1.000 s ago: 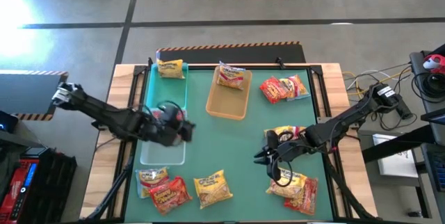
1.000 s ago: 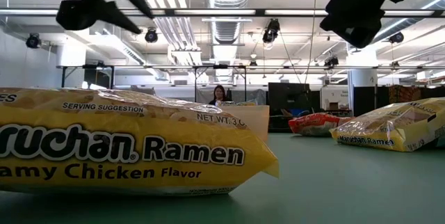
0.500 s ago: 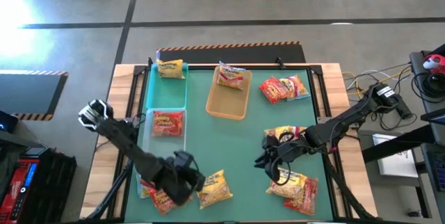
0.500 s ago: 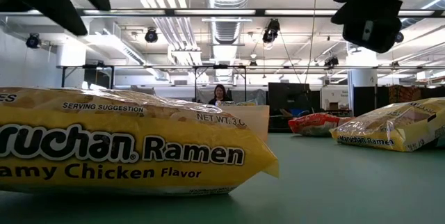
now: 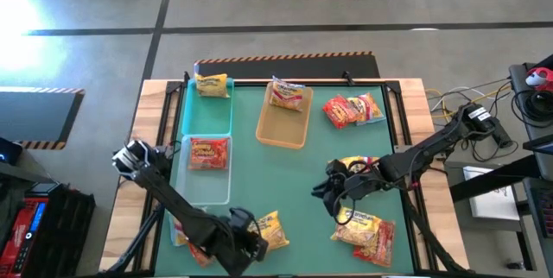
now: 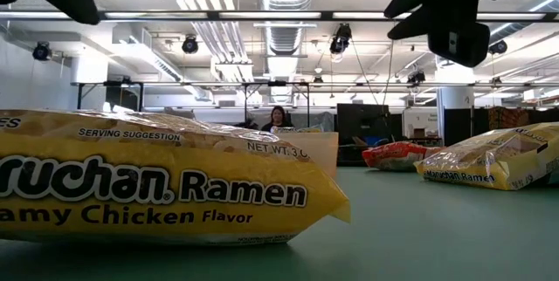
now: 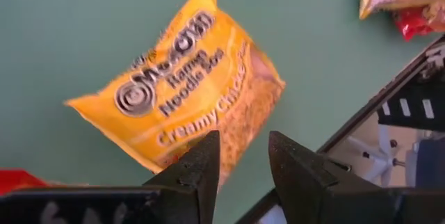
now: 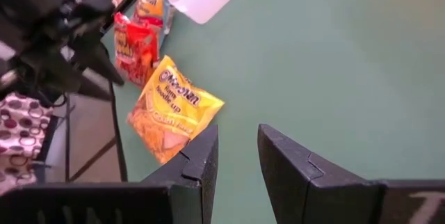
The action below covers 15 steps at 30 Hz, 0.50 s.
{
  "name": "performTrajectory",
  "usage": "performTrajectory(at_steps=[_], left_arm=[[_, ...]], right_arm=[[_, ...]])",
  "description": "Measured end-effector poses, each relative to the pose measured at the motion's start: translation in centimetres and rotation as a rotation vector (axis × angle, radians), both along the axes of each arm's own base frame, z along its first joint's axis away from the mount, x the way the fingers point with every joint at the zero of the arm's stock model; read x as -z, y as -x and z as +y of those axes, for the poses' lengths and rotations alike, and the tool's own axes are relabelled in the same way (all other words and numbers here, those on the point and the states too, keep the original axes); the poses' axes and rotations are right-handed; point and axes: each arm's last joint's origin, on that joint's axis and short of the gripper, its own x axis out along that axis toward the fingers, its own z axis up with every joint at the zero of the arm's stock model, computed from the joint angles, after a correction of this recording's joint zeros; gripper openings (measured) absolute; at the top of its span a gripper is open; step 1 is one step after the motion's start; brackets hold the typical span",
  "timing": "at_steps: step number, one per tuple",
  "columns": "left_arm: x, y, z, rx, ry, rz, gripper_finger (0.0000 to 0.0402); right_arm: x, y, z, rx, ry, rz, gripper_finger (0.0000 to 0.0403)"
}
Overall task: Sort Maruchan noodles
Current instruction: Put the yellow noodle pack into the blue bin
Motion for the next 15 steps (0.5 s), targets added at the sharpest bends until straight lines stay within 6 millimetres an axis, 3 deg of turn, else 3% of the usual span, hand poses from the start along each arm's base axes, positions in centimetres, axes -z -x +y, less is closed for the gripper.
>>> performTrajectory(at_steps=[10, 15], left_arm=[[2.3, -1.2, -1.4, 0.037, 0.077, 0.058, 0.0095], [3.4, -1.8, -1.0, 0.016, 0.06, 0.081, 0.0095]], right_arm=[[-0.1, -0.1, 0.1, -0.001, -0.017, -0.01, 0.0093], [-0.3, -0.3, 0.2, -0.003, -0.044, -0.035, 0.0093]])
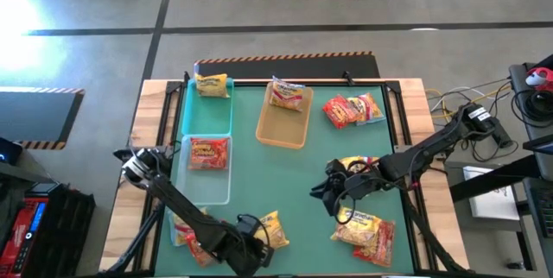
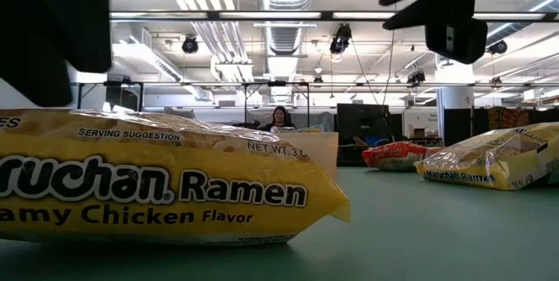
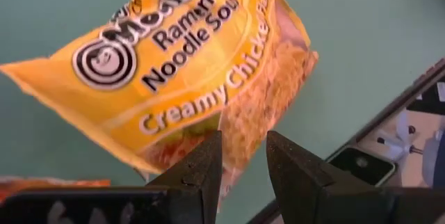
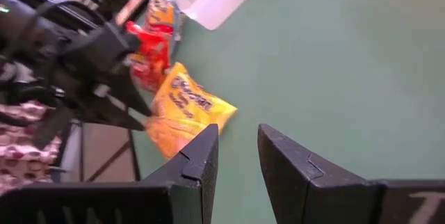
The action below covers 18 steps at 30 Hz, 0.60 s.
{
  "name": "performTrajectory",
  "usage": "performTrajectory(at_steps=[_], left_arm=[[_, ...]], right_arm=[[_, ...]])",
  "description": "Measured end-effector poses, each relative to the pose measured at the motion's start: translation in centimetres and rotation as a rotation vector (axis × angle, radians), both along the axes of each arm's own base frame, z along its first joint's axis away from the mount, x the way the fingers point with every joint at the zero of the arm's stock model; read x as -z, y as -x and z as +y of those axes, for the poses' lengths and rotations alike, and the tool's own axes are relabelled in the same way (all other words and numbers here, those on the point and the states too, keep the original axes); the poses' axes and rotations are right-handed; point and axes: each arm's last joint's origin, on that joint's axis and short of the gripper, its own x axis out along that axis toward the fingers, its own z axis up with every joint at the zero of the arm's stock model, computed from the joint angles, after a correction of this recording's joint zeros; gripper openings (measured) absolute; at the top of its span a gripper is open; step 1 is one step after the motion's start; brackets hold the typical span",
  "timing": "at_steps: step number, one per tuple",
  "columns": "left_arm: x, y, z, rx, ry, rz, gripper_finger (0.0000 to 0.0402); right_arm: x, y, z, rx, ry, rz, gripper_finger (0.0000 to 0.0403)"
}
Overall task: Sort Maruchan noodles
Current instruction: Put the yellow noodle pack into the blue bin
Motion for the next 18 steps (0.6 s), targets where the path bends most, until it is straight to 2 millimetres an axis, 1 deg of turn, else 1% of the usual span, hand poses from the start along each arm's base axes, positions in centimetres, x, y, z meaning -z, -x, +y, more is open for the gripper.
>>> performTrajectory(at_steps=[4, 7, 11, 18], left_arm=[[0.7, -0.8, 0.8, -0.013, -0.02, 0.013, 0.0095], [1.3, -1.5, 1.4, -0.013, -0.037, 0.021, 0.0095], [1.7, -2.3, 2.2, -0.018, -0.055, 0.023, 0.0095], [1.9, -4.0, 4.8, -0.029, -0.143, 0.0, 0.0095]], right_arm=[[0.1, -0.4, 0.3, -0.036, -0.034, -0.02, 0.009], [0.5, -0.7, 0.7, -0.072, -0.04, -0.009, 0.0086], [1.7, -1.2, 1.1, -0.098, -0.04, 0.03, 0.008], [4.2, -2.4, 1.9, -0.141, -0.048, 0.082, 0.0079]])
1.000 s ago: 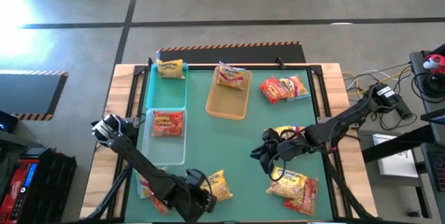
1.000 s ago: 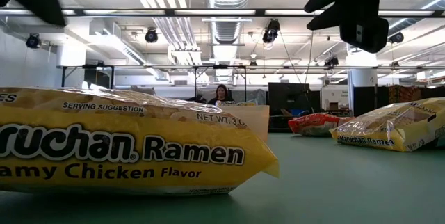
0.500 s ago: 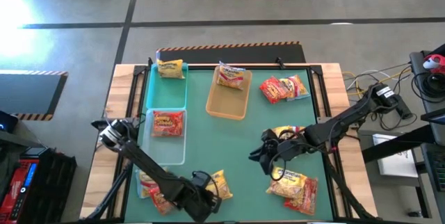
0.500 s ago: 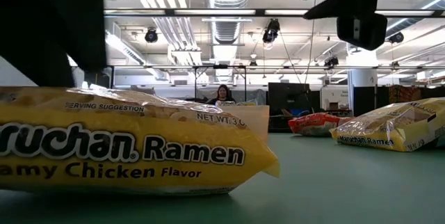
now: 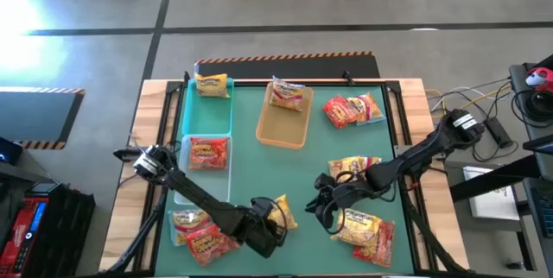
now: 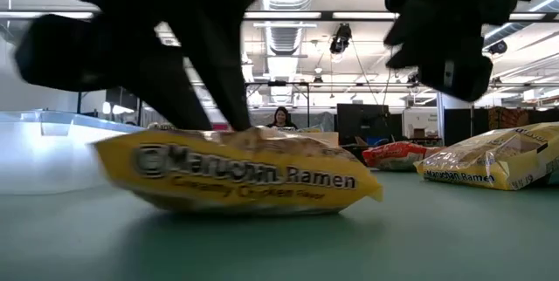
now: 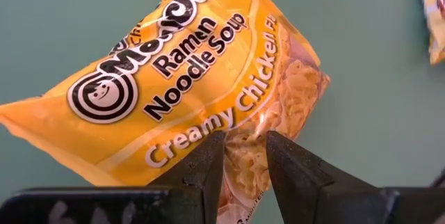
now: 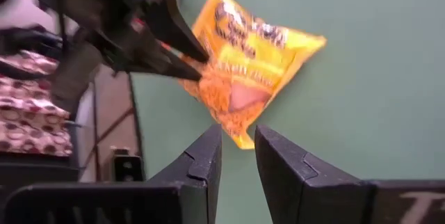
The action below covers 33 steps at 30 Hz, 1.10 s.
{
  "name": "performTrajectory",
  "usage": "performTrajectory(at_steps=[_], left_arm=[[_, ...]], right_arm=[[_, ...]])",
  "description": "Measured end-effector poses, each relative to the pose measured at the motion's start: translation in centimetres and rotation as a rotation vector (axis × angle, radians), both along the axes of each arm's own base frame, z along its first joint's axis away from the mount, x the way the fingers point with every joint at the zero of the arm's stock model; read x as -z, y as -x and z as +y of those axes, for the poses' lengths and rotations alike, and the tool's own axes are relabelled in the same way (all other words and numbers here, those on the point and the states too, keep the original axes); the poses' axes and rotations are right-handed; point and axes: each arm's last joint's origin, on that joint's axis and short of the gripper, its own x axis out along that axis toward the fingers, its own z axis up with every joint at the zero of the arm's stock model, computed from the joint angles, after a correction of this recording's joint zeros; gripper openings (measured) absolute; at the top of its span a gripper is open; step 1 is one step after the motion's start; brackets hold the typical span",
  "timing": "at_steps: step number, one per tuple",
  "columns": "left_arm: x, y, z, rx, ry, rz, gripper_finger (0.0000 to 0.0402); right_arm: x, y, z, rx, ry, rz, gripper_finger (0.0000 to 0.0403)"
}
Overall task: Sort Maruchan noodles
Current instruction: Put the yellow noodle pack into the blue bin
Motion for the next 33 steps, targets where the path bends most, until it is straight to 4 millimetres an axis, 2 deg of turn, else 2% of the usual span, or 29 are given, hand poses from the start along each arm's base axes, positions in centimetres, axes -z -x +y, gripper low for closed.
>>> performTrajectory(at_steps=[5, 11, 21, 33], left_arm=[[-0.2, -0.7, 0.9, 0.014, -0.027, -0.027, 0.0095], [-1.8, -0.1, -0.7, 0.025, -0.023, -0.14, 0.0095], [1.2, -0.4, -1.5, -0.052, 0.014, -0.093, 0.0095], [3.5, 0.0, -2.5, -0.071, 0.052, -0.027, 0.0095]], right_arm=[[1.0, -0.3, 0.2, -0.001, 0.009, 0.022, 0.0082], [0.6, -0.3, 0.1, -0.011, 0.026, 0.004, 0.0076], [0.3, -0.9, -1.3, 0.026, 0.048, -0.017, 0.0075], [0.0, -1.8, -2.9, 0.039, 0.077, -0.064, 0.0078]])
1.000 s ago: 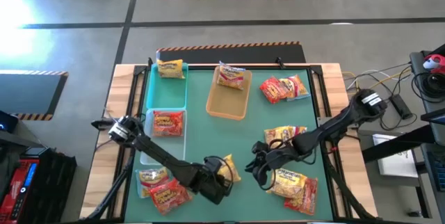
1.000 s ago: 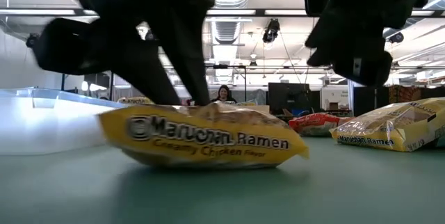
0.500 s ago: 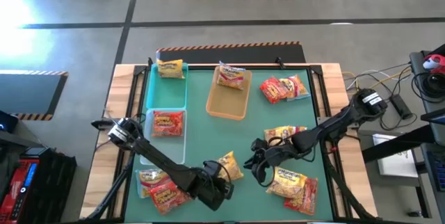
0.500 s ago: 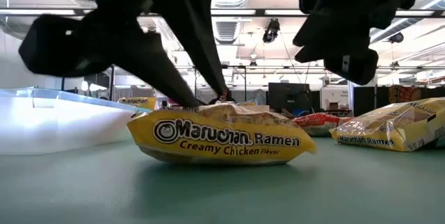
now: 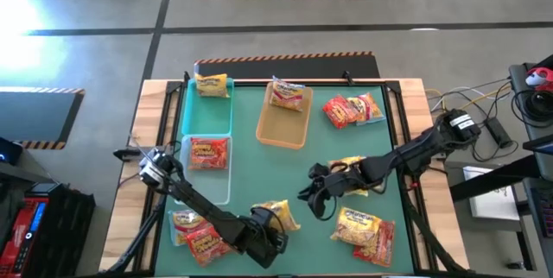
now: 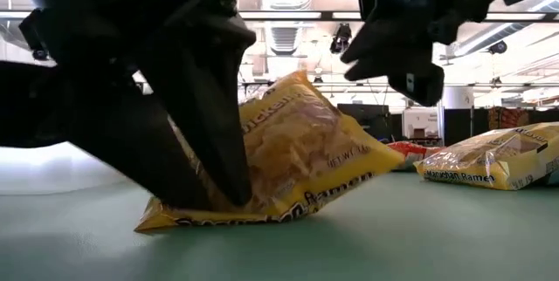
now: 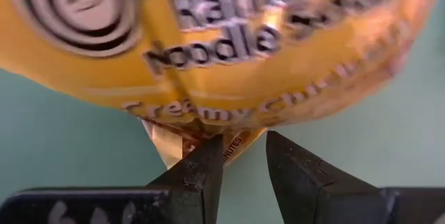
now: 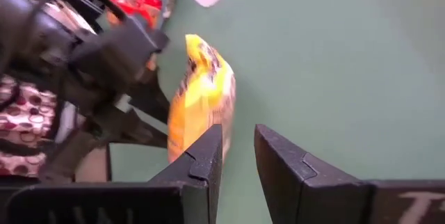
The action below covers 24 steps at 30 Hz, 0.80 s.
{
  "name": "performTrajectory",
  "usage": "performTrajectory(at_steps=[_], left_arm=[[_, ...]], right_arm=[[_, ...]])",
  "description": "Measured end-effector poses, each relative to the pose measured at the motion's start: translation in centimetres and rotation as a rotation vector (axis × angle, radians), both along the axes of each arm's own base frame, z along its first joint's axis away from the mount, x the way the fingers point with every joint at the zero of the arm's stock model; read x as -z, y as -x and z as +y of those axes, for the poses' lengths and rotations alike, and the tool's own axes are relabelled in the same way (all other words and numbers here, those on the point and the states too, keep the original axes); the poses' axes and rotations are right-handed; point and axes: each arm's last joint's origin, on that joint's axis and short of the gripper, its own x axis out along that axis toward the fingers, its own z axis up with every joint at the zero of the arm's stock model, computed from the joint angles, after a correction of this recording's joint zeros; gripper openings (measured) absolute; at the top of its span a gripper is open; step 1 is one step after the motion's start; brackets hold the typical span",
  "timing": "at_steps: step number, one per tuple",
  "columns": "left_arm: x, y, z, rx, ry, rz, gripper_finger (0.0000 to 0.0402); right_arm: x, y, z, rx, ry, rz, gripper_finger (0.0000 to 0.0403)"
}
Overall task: Sort Maruchan noodles
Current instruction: Put the yellow noodle pack into the blue bin
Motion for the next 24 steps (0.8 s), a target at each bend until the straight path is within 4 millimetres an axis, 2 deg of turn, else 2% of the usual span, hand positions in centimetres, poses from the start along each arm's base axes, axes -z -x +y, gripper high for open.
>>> performTrajectory(at_steps=[8, 16, 24], left_arm=[[0.2, 0.0, 0.1, -0.003, -0.009, 0.012, 0.0095], [0.2, 0.1, 0.3, -0.009, -0.019, 0.023, 0.0095], [0.3, -0.2, 0.8, -0.029, -0.022, 0.029, 0.0095]], right_arm=[[-0.7, -0.8, -0.9, -0.13, -0.095, -0.06, 0.0137], [0.7, -1.2, -0.9, -0.131, -0.096, -0.01, 0.0205], [1.8, -2.4, -0.4, -0.164, -0.121, 0.033, 0.023]])
